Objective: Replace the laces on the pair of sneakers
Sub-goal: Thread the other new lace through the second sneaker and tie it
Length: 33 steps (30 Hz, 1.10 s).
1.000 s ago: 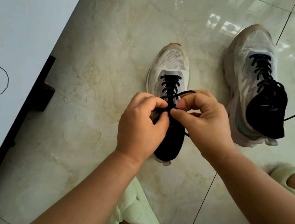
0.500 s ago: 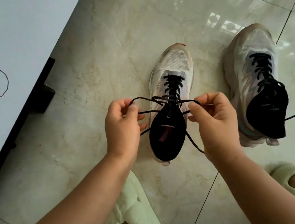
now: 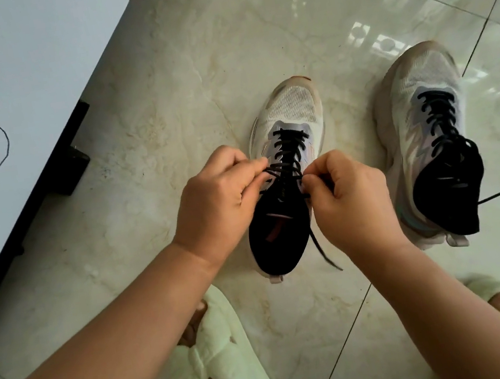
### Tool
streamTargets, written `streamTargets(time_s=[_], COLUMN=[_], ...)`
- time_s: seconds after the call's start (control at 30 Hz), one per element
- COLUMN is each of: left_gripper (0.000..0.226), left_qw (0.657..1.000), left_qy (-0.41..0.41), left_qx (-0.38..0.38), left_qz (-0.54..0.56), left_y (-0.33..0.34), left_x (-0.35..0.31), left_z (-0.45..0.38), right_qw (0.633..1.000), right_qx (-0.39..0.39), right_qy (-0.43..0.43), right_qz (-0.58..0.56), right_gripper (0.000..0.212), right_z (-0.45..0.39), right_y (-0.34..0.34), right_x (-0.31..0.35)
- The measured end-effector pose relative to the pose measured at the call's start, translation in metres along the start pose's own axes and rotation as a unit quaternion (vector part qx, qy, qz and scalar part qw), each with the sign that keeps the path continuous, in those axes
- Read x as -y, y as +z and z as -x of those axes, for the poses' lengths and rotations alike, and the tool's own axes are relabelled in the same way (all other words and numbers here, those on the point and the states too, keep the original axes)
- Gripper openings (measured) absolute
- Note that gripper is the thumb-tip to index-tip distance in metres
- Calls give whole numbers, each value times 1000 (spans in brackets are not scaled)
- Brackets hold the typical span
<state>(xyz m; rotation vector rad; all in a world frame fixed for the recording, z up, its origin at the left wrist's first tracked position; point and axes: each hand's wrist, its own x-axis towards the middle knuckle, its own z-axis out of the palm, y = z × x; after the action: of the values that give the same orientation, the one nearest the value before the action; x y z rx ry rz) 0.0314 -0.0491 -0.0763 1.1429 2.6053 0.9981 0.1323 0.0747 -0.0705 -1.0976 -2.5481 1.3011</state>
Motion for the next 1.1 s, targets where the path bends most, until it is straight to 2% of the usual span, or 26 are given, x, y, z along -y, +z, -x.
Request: streamTargets(time_s=[0.07,0.13,0.17,0.23,0.3,0.4,0.47,0.53,0.6,0.67,0.73,0.77,0.87,0.93,1.0,1.07,1.1], left_gripper=[15,10,6,13,17,11,7,5,6,7,9,10,13,14,13,8,3], left_qw=[998,985,971,928,910,948,971,972,967,969,965,960,949,949,951,956,959], left_qy=[-46,-136,-199,-315,-354,-284,-223,-214,-223,-217,-235,-251,-288,-287,-277,-254,-237], left_qx=[-37,-72,-82,-89,-80,-37,-15,-16,-24,-29,-35,-39,-44,-40,-35,-28,-25], left_qz=[26,73,107,175,199,135,79,92,119,114,115,118,122,125,135,144,152], left_y=[3,4,5,9,11,6,5,4,4,5,7,8,11,12,10,7,5], left_x=[-1,-2,-3,-5,-6,-7,-3,-4,-5,-5,-4,-2,-1,-2,-3,-2,-2], left_z=[2,6,7,9,9,6,4,3,3,4,4,5,5,6,6,8,9], right_qw=[998,989,984,973,968,972,977,989,997,996,990,978,890,869,884,929,955], right_qx=[0,-10,-16,-28,-49,-68,-48,-22,-29,-48,-53,-51,-42,-48,-57,-67,-77], right_qy=[19,40,44,54,71,83,71,36,-4,-15,12,46,148,166,159,118,81], right_qz=[-57,-139,-174,-224,-235,-210,-197,-143,-76,-78,-130,-195,-429,-464,-437,-344,-276], right_gripper=[11,13,15,18,18,12,12,7,6,5,9,12,19,21,20,12,17], right_z=[3,8,10,14,16,12,9,5,3,2,4,6,8,8,7,7,8], right_y=[-1,-2,-2,-2,0,3,5,6,7,8,9,8,4,1,1,1,0], right_x=[-1,-1,-2,-4,-6,-4,1,3,5,6,7,7,9,8,7,4,3])
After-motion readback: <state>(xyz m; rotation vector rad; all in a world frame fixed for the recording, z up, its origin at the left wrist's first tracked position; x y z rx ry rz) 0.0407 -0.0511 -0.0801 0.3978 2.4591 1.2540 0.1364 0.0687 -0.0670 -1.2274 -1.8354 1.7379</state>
